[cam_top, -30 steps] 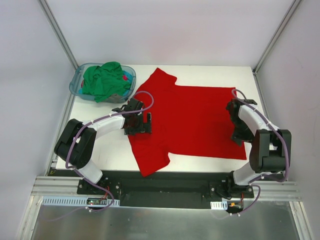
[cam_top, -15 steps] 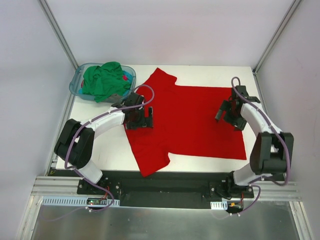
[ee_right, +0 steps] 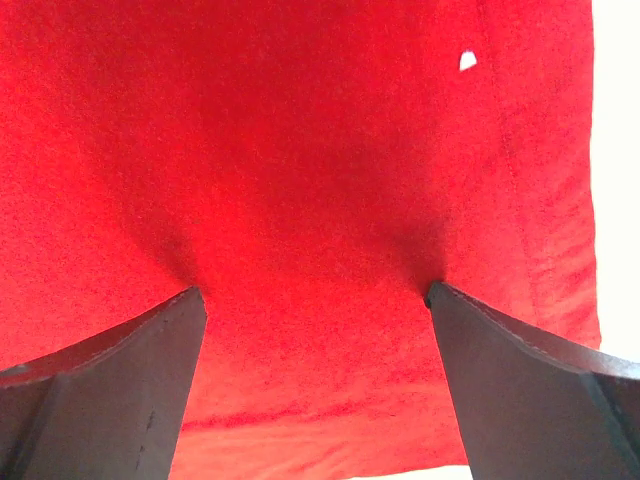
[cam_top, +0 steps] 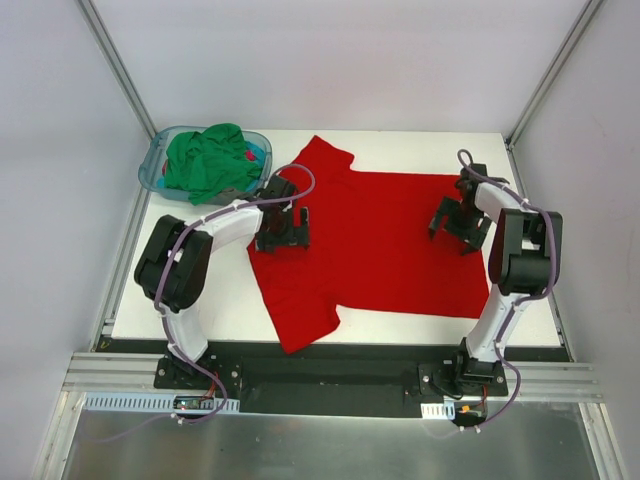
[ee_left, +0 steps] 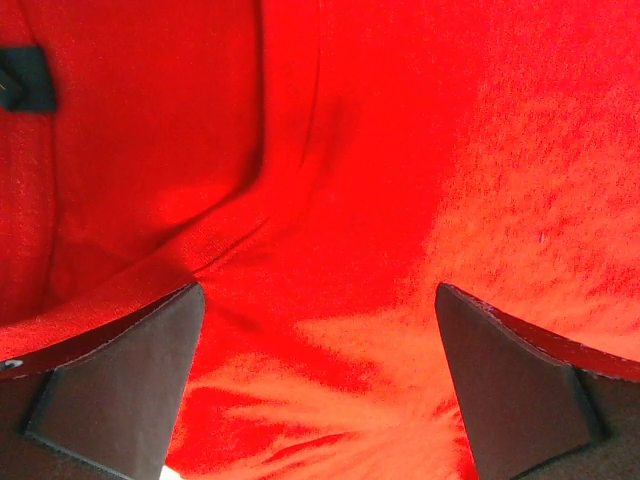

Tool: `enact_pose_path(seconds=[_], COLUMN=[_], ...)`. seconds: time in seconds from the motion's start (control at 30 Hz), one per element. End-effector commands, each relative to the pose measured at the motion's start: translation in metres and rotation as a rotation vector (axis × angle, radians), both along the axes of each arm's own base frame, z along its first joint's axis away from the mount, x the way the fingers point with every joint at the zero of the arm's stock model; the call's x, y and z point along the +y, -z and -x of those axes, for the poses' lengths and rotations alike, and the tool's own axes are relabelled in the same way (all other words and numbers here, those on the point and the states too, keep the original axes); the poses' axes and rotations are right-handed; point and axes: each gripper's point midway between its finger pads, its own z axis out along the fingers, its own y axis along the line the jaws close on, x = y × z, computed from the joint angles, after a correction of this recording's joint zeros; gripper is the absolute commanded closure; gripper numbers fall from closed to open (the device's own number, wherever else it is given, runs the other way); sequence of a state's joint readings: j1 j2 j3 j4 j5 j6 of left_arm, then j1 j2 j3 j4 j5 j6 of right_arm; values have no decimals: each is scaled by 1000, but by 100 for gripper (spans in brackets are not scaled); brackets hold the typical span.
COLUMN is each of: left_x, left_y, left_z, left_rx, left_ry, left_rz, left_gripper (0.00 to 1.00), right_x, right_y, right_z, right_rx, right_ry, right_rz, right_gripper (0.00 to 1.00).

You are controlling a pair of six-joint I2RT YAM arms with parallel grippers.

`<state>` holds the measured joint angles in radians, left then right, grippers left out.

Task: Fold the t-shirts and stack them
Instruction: Flatten out the tshirt

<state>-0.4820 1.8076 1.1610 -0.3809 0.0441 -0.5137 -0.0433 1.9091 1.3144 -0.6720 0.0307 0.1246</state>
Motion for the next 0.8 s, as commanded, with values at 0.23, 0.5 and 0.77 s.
enact_pose_path(seconds=[0.23, 0.5, 0.77], left_x=[1, -8, -25], left_y=[4, -29, -79], left_z=[-40, -48, 3], left_rx=[-3, -58, -156], left_ry=[6, 35, 118], left_rz=[-26, 30, 79], left_gripper=[1, 1, 1], right_x=[-15, -21, -43], right_y=[5, -29, -101], right_z=[-49, -68, 0], right_rx=[-22, -94, -221], right_ry=[22, 39, 97], right_rz=[-58, -52, 118], right_gripper=[4, 4, 4])
